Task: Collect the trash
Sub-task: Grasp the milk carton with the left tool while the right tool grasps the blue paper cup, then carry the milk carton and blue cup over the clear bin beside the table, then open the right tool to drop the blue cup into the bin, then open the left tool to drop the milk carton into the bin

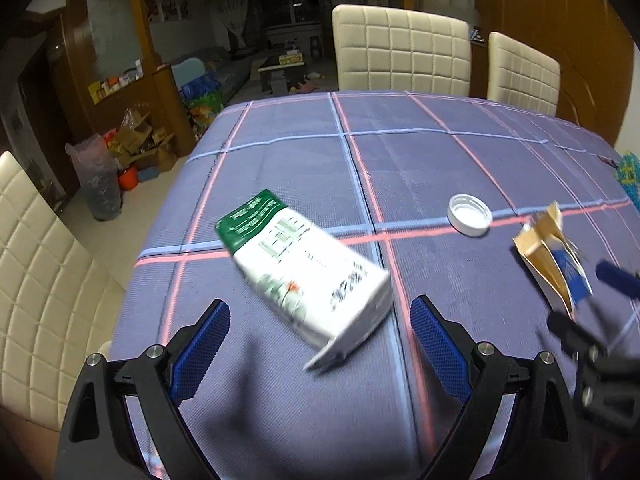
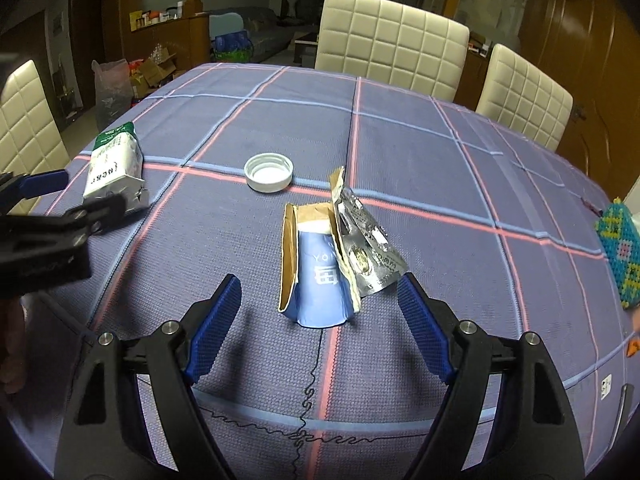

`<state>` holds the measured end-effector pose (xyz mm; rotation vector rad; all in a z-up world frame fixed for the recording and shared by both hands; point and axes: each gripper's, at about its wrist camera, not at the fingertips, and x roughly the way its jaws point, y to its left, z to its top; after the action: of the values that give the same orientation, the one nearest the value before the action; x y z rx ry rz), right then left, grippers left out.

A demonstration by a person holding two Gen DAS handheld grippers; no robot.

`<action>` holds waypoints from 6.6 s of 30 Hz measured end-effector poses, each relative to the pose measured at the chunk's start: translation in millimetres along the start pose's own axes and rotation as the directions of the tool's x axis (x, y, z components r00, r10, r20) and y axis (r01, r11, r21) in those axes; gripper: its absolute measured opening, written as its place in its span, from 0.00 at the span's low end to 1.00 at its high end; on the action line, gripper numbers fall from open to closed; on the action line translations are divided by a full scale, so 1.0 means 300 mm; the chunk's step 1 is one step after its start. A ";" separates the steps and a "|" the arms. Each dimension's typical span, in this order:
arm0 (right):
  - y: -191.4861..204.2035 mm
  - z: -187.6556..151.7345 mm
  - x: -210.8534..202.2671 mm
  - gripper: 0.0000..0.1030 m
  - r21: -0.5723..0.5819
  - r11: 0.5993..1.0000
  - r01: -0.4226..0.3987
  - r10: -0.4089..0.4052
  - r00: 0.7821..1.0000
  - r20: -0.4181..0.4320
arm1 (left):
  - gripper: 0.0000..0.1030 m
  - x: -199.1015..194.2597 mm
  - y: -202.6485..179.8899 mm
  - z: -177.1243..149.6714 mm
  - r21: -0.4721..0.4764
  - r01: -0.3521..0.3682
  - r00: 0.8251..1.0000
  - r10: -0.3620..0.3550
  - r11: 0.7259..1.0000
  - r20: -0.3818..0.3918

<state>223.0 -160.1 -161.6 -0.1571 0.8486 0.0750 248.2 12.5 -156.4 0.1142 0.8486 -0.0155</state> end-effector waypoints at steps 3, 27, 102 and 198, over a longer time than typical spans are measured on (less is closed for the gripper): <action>-0.002 0.004 0.014 0.77 0.006 1.000 -0.011 0.011 1.000 -0.009 | 0.87 0.041 -0.001 0.020 -0.012 -0.028 0.999 0.028 1.000 -0.019; 0.008 -0.011 -0.014 0.35 0.008 0.998 -0.069 0.069 0.997 -0.030 | 0.57 -0.057 0.034 -0.094 0.090 0.021 1.000 -0.020 0.996 -0.003; 0.861 0.066 -0.278 0.37 -0.456 0.844 -0.282 0.341 0.939 0.051 | 0.58 -0.375 0.632 -0.429 -0.105 -0.215 0.970 0.225 0.971 0.092; 1.040 0.091 -0.229 0.73 -0.496 0.831 -0.253 0.318 0.947 0.048 | 0.82 -0.271 0.822 -0.487 -0.228 -0.210 0.977 0.211 0.951 -0.017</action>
<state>157.9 151.9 -125.9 -0.4928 0.7036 0.5815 99.8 270.4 -167.9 -0.0131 0.8215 0.2822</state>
